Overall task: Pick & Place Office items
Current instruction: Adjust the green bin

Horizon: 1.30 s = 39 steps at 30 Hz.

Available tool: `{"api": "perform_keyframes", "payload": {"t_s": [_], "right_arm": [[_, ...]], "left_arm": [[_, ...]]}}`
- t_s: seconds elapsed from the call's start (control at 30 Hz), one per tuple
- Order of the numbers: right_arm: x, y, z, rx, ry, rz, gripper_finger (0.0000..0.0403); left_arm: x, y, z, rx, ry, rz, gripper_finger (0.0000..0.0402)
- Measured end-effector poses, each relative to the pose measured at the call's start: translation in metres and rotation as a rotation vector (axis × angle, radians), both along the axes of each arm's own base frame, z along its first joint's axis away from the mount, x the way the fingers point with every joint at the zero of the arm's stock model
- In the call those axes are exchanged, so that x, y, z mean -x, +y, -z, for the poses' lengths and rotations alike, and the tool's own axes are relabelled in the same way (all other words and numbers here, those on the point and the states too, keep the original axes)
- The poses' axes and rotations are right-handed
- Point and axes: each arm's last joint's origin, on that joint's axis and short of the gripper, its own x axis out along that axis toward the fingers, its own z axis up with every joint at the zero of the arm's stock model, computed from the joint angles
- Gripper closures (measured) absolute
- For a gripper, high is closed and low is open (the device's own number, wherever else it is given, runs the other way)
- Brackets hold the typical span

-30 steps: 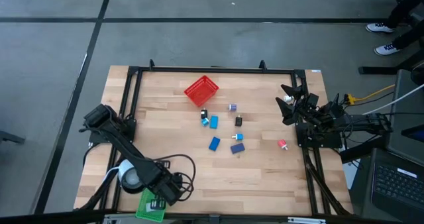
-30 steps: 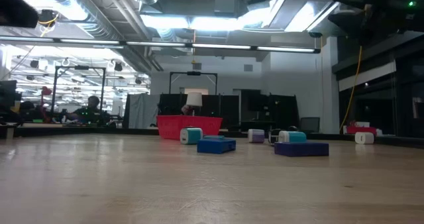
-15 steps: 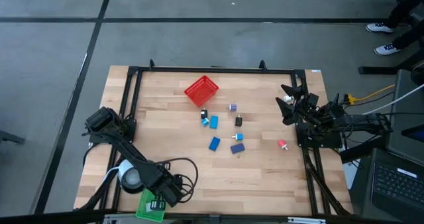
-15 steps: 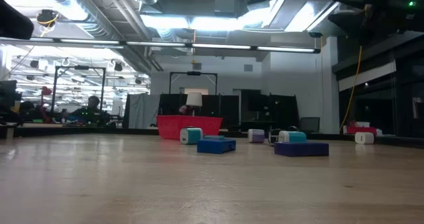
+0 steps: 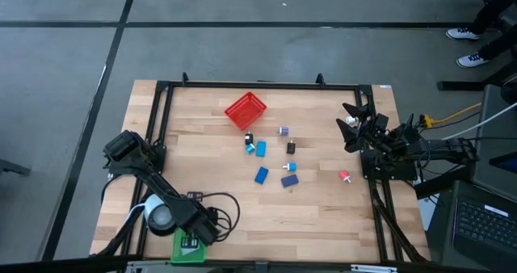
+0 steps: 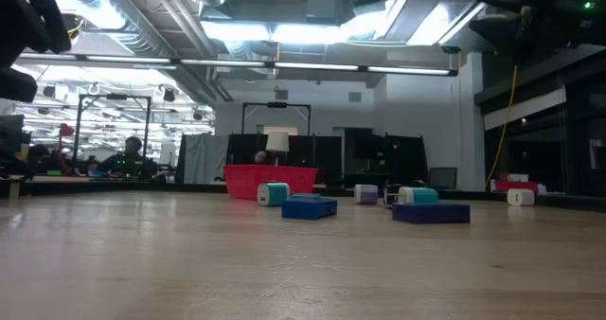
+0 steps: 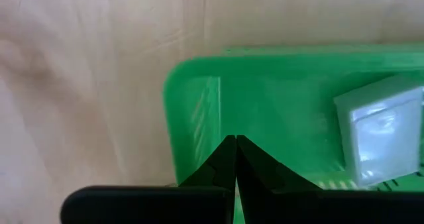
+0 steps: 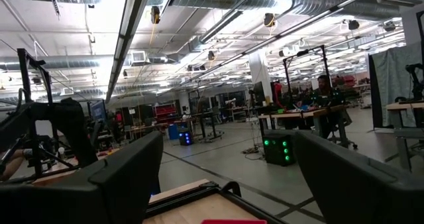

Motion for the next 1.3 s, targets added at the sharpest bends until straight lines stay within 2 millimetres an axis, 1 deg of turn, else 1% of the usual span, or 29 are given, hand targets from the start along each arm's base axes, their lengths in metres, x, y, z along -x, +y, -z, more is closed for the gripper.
{"api": "perform_keyframes", "payload": {"t_s": [0.13,0.4,0.8,0.97,1.07,1.17,1.3], "right_arm": [[0.000,0.000,0.000,0.000,0.000,0.000,0.0058],[0.000,0.000,0.000,-0.003,-0.002,-0.002,0.0058],[0.000,0.000,0.000,0.003,-0.003,-0.020,0.0058],[0.000,0.001,0.000,0.005,-0.003,-0.023,0.0058],[0.000,0.001,0.000,0.005,-0.003,-0.023,0.0058],[0.000,0.001,0.000,0.007,-0.001,-0.021,0.0058],[0.000,0.001,0.000,0.008,-0.001,-0.022,0.0058]], "left_arm": [[-0.004,0.006,0.001,-0.044,-0.030,0.018,0.0399],[-0.022,0.029,0.001,-0.101,-0.075,0.068,0.0400],[-0.050,0.075,0.000,-0.197,-0.116,0.162,0.0399],[-0.062,0.102,0.000,-0.238,-0.118,0.172,0.0400],[-0.067,0.115,0.000,-0.238,-0.113,0.176,0.0399],[-0.070,0.124,0.000,-0.233,-0.110,0.173,0.0400],[-0.070,0.125,-0.001,-0.172,-0.098,0.153,0.0398]]}}
